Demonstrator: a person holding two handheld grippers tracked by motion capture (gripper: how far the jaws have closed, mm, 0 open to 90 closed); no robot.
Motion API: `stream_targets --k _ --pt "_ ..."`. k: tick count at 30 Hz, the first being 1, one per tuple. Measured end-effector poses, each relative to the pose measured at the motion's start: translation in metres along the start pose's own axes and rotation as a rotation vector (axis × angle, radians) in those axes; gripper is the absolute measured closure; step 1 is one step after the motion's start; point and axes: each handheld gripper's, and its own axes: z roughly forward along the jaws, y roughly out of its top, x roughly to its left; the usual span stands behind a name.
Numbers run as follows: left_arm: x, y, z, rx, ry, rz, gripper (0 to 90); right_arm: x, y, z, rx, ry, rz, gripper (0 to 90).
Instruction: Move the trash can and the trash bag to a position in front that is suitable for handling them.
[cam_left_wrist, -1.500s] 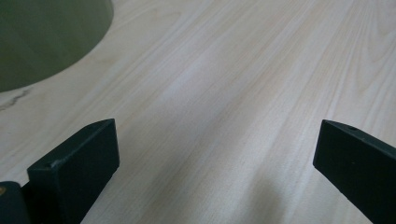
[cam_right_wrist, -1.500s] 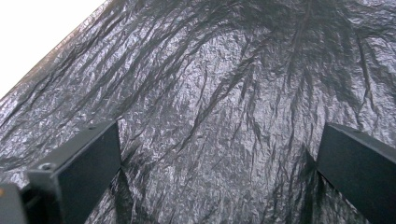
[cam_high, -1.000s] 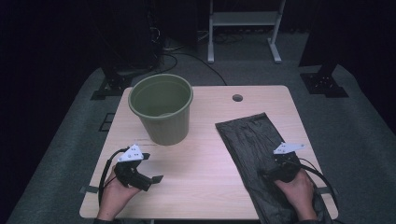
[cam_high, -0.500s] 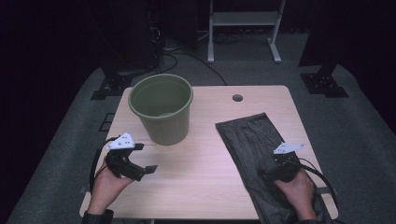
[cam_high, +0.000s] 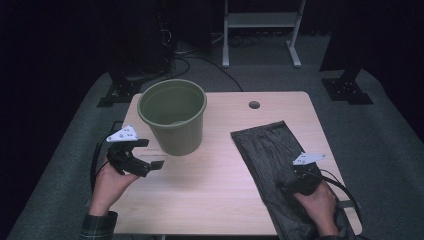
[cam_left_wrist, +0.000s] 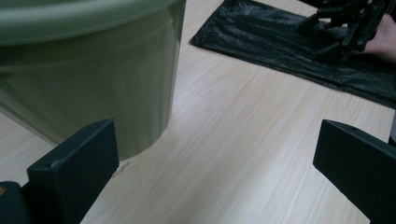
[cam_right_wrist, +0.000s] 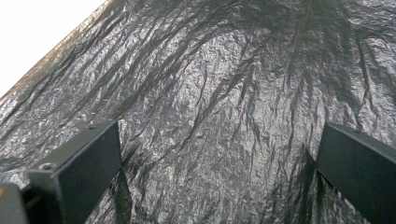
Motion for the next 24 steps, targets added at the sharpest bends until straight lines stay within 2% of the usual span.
stream_targets --k 9,15,24 --pt "0.006 0.018 -0.009 -0.017 0.016 0.0 0.0 0.0 0.0 0.0 0.0 0.0 0.0 0.0" --pt "0.015 0.036 -0.017 -0.025 0.04 0.012 0.0 0.0 0.0 0.0 0.0 0.001 0.0 0.0" --pt "0.027 0.052 -0.021 -0.032 0.053 0.013 0.0 0.0 0.0 0.0 0.0 0.001 -0.001 0.0"
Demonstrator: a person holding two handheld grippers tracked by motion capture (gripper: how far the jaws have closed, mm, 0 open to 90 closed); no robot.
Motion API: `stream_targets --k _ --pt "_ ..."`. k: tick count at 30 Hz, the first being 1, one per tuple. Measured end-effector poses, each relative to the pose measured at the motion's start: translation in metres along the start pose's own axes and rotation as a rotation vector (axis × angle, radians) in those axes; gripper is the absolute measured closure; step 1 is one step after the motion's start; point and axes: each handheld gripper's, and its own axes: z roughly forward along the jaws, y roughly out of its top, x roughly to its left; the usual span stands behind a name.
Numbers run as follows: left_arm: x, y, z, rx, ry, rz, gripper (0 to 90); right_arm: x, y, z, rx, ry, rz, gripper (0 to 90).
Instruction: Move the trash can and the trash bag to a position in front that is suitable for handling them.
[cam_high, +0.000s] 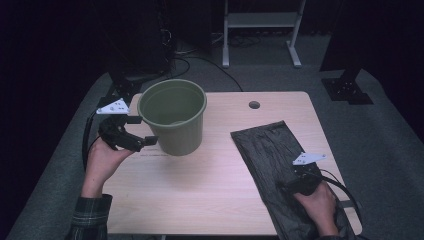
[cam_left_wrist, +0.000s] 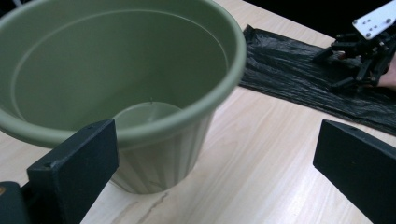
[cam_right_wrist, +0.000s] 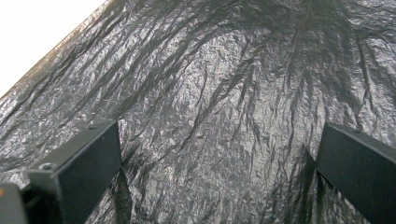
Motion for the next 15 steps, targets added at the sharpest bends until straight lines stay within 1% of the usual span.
stream_targets --k 3,4,6,7,8,9,10,15 --pt "0.009 0.007 0.0 0.001 0.023 0.005 0.0 0.0 0.0 0.0 0.0 0.0 0.0 0.0" --pt "0.009 0.007 0.0 0.001 0.023 0.005 0.0 0.0 0.0 0.0 0.0 0.0 0.0 0.0" --pt "0.016 0.009 0.0 0.002 0.029 0.003 0.0 0.0 0.0 0.0 0.0 0.0 0.0 0.0" --pt "0.019 0.011 0.001 0.003 0.033 -0.004 0.0 0.0 0.0 0.0 0.0 0.0 0.0 0.0" --pt "0.022 0.012 0.002 0.003 0.036 -0.001 0.0 0.0 0.0 0.0 0.0 0.001 0.0 0.0" --pt "0.028 0.014 0.003 0.005 0.038 -0.006 0.0 0.0 0.0 0.0 0.0 0.001 0.0 0.0" --pt "0.028 0.014 0.003 0.005 0.038 -0.006 0.0 0.0 0.0 0.0 0.0 0.001 0.0 0.0" --pt "0.041 0.02 0.006 0.015 0.053 -0.006 0.0 0.0 0.0 0.0 0.001 0.001 0.0 0.0"
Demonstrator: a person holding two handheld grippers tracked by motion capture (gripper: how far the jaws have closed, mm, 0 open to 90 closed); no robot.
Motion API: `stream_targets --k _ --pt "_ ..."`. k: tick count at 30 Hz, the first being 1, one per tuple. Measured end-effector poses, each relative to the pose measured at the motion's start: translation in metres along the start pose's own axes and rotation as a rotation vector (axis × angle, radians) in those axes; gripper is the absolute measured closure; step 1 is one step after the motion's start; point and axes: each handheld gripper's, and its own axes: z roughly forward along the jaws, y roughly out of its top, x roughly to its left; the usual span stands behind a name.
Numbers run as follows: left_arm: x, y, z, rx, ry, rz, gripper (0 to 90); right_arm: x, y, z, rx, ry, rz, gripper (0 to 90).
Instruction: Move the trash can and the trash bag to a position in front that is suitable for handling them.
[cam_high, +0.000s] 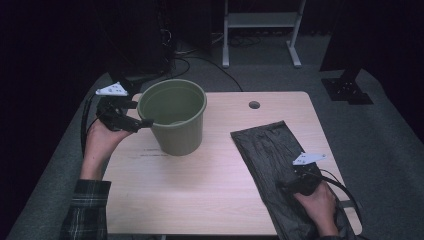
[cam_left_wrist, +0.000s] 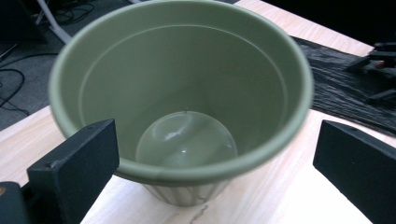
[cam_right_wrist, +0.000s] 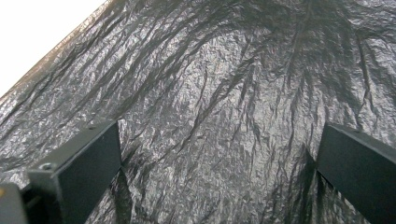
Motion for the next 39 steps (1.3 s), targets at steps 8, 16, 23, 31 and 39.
stream_targets --k 8,16,23,31,39 --pt "0.022 0.003 0.014 0.021 0.02 -0.019 0.0 0.0 0.0 0.0 0.0 0.004 -0.002 0.0" --pt "0.039 0.002 0.03 0.048 0.051 -0.038 0.0 0.001 0.0 0.0 -0.003 0.008 -0.008 0.0" --pt "0.049 -0.003 0.041 0.08 0.052 -0.048 0.0 0.001 0.0 0.0 -0.001 0.012 -0.013 0.0" --pt "0.054 -0.009 0.047 0.088 0.046 -0.061 0.0 0.001 0.0 0.0 0.0 0.013 -0.015 0.0" --pt "0.048 -0.008 0.051 0.097 0.009 -0.058 0.0 0.001 0.0 0.0 -0.001 0.013 -0.015 0.0"
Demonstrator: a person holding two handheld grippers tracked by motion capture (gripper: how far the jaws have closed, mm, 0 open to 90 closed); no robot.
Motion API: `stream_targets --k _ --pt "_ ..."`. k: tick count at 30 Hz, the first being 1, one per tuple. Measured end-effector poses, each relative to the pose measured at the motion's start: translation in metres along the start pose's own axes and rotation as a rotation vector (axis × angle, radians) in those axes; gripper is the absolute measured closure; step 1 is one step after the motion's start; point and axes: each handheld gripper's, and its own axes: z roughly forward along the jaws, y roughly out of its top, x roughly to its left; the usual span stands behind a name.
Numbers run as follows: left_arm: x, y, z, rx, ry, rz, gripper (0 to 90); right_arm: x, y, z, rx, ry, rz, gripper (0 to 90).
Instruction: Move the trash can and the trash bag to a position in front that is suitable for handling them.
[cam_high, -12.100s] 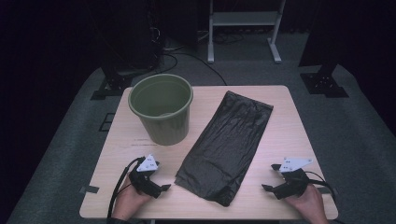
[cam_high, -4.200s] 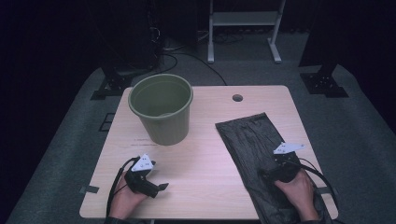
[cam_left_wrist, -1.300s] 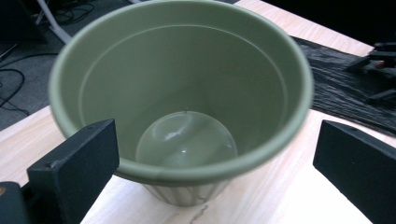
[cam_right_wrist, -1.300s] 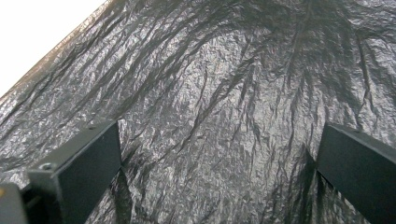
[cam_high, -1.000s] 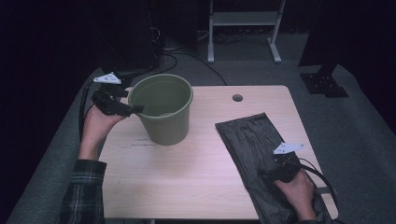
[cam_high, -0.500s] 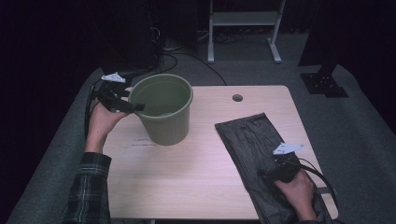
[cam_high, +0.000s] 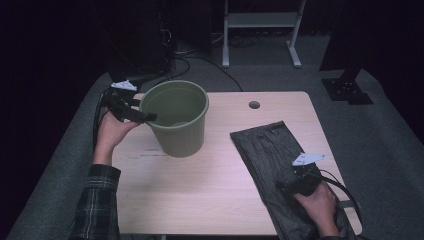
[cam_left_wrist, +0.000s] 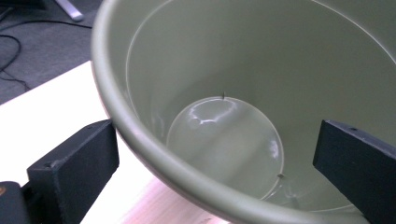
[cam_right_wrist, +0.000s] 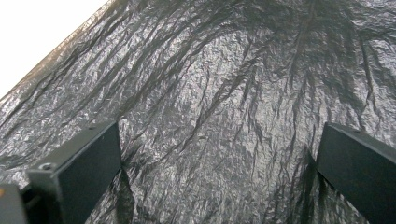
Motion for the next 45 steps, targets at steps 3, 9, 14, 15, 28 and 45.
stream_targets --k 3,9,14,15,28,45 --pt "-0.003 0.0 0.001 -0.002 -0.002 0.007 0.0 0.0 0.0 0.0 0.0 0.001 0.0 0.0" --pt "-0.015 -0.003 0.001 -0.024 -0.028 0.015 0.0 0.0 0.0 0.0 0.0 0.001 -0.001 0.0" --pt "-0.026 -0.004 0.001 -0.022 -0.049 0.029 0.0 0.0 0.0 0.0 0.0 0.001 -0.001 0.0" --pt "-0.028 -0.005 0.001 -0.022 -0.054 0.031 0.0 0.0 0.0 0.0 0.0 0.001 0.0 0.0" --pt "-0.07 -0.009 0.003 -0.023 -0.127 0.098 0.0 0.0 0.0 0.0 0.0 -0.007 0.01 0.0" --pt "-0.118 -0.015 0.002 -0.016 -0.191 0.166 0.0 0.001 0.0 0.0 0.0 -0.009 0.01 0.0"
